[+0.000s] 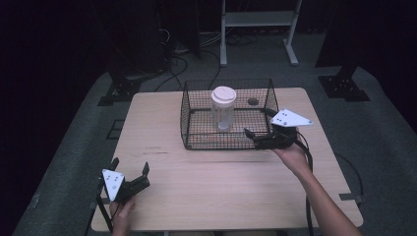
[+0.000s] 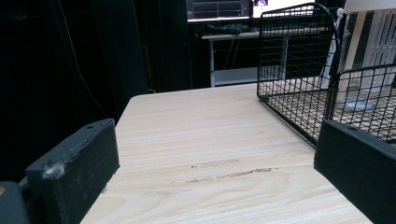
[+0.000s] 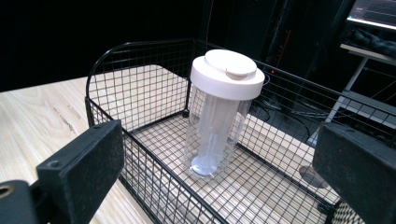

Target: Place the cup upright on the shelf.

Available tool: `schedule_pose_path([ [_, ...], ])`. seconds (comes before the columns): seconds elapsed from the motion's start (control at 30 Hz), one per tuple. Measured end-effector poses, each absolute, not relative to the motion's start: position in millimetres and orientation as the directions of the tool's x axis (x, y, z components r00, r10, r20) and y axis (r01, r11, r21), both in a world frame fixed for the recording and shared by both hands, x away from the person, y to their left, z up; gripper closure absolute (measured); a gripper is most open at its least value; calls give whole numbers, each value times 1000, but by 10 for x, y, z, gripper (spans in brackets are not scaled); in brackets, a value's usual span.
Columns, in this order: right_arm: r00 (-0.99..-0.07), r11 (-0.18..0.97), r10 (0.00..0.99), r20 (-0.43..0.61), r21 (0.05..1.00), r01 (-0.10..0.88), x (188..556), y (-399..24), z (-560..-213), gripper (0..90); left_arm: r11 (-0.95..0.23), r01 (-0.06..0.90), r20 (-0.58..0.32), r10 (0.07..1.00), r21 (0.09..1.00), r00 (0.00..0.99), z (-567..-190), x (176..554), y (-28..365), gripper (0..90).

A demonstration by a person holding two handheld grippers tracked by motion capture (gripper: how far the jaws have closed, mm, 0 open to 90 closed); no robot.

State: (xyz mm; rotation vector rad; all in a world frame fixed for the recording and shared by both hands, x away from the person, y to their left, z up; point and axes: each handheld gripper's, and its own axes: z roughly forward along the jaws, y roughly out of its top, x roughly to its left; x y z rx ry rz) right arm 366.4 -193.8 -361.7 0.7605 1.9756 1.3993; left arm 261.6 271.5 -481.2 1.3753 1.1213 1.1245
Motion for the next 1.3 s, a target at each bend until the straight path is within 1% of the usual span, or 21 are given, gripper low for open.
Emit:
schedule_pose_path([
  [0.47,-656,286,740,-149,952,106,3520,-2024,-3683,15,-80,64,70,988,995,139,-4812,2615,2713,0],
  [0.9,-648,297,747,-148,946,127,3404,-2135,-3796,15,-79,64,69,988,995,139,-4812,2613,2709,0],
  [1.3,-642,280,756,-132,951,133,3219,-2254,-3895,15,-81,63,72,988,995,138,-4812,2612,2707,0],
])
